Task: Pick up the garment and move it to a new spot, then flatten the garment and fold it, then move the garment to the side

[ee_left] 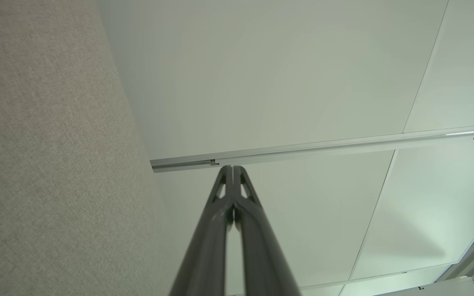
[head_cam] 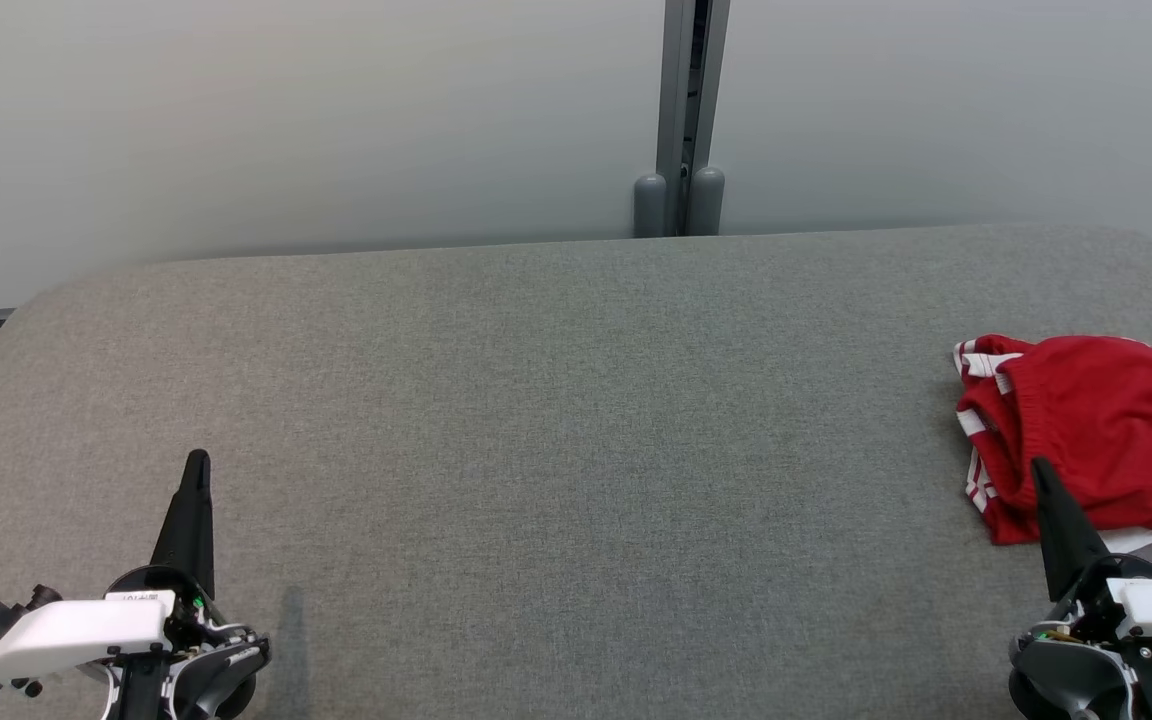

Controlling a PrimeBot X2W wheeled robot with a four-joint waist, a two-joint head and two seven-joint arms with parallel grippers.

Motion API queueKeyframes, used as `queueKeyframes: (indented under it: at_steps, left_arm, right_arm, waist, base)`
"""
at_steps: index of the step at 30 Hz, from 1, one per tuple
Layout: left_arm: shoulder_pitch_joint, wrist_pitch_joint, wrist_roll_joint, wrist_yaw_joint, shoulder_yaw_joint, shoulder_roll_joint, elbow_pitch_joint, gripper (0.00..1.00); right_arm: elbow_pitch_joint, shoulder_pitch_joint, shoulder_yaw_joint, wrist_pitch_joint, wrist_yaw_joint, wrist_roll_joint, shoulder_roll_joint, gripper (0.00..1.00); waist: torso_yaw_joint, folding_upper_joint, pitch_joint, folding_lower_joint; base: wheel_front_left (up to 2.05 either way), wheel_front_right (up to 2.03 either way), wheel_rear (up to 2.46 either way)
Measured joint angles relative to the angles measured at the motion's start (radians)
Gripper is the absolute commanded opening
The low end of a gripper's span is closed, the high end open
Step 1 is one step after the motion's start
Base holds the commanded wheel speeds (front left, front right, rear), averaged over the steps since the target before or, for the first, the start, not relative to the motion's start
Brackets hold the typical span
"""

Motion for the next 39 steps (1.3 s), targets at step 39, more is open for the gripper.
queueKeyframes:
  at_steps: [39]
  left_arm:
    - [0.000,0.000,0.000,-0.001,0.000,0.000,0.000,0.00]
  right_arm:
    - [0.000,0.000,0.000,0.000,0.000,0.000,0.000,0.00]
  waist:
    - [0.000,0.0000,0.000,0.0000]
  base:
    - [0.00,0.00,0.00]
